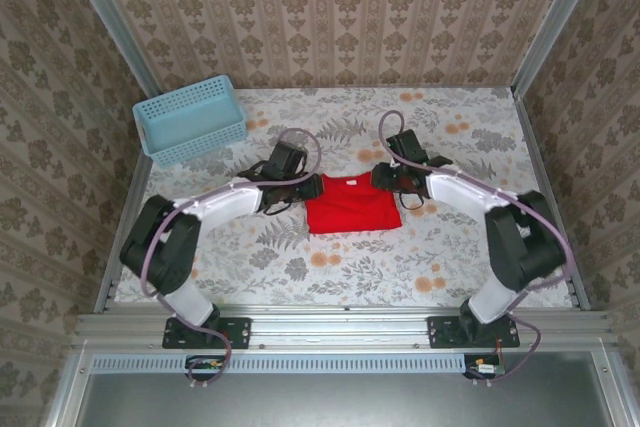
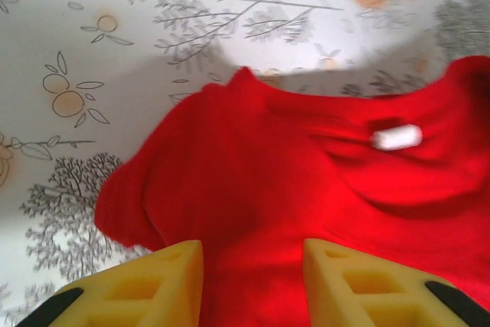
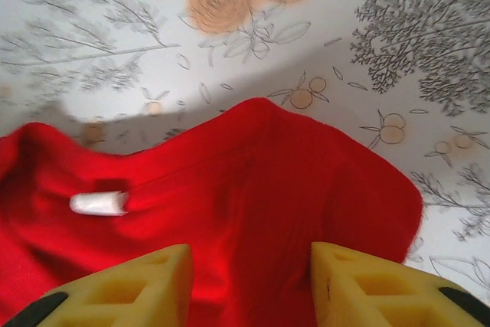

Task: Fold the inside-out t-shirt
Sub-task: Smooth out the T-shirt at the center of the table.

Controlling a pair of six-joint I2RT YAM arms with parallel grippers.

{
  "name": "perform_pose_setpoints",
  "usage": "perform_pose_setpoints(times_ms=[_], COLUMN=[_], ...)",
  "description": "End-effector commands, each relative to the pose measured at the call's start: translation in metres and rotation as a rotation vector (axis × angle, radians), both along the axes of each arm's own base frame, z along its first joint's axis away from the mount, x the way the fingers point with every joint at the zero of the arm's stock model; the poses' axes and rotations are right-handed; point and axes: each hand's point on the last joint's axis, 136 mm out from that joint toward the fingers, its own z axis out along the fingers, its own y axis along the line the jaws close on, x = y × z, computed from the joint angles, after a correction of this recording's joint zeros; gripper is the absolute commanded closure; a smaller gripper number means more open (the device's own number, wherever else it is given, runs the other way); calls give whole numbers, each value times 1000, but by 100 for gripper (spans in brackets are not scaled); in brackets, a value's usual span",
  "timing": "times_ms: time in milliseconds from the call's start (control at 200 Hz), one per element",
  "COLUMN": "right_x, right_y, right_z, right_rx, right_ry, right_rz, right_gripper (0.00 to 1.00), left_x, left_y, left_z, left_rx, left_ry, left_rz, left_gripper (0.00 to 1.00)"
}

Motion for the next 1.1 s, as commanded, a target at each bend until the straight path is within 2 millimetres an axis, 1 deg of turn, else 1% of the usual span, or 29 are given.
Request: perform_pose_setpoints(times_ms=[0, 65, 115, 185, 245, 295, 360, 430, 495, 550, 595, 650, 710, 760, 820, 885, 955, 990, 1025, 1095], right_x=[17, 24, 27, 31, 32, 30, 22, 11, -4, -19, -32, -48, -62, -71, -77, -80, -80, -79, -78, -77], right_y=[-9, -15, -19, -21, -21, -20, -22, -22, -20, -15, -8, 4, 16, 19, 16, 5, -8, -11, -11, -11], right_z=[-24, -35, -36, -25, -11, 2, 16, 27, 30, 27, 23, 18, 10, 1, -13, -28, -38, -37, -32, -15], right_rx=[-24, -24, -14, 3, 1, 4, 3, 12, 16, 20, 24, 29, 25, 16, 6, -26, -41, -44, -50, -80], right_ry=[46, 56, 52, 29, -1, -16, -30, -48, -41, -27, -18, -3, 13, 37, 69, 95, 114, 113, 100, 59], right_rz=[-26, -46, -50, -40, -24, -5, 1, 9, 14, 25, 36, 62, 85, 84, 59, 20, -15, -20, -8, 17], right_gripper=[62, 63, 61, 57, 51, 45, 40, 37, 36, 36, 38, 40, 42, 44, 45, 45, 45, 44, 44, 40], left_x=[18, 18, 17, 14, 13, 11, 7, -1, -10, -20, -29, -38, -46, -50, -54, -56, -58, -58, -59, -60], left_y=[6, 14, 21, 28, 33, 37, 39, 42, 38, 30, 21, 10, 0, -3, -4, 1, 7, 9, 12, 18], left_z=[-12, -23, -24, -19, -8, 5, 25, 40, 49, 50, 47, 39, 25, 10, -9, -30, -42, -41, -37, -16], left_rx=[-18, -12, -10, 4, 19, 25, 25, 45, 50, 47, 25, -7, -49, -57, -51, -24, -22, -24, -22, -18], left_ry=[20, 39, 38, 25, 3, -18, -54, -77, -86, -77, -66, -42, -17, 11, 46, 74, 102, 103, 95, 47], left_rz=[47, 65, 74, 74, 68, 66, 60, 64, 54, 43, 25, 10, -1, 0, 5, 18, 25, 28, 31, 25], left_gripper=[63, 63, 63, 61, 60, 59, 56, 52, 50, 49, 49, 51, 54, 57, 59, 61, 64, 64, 64, 57])
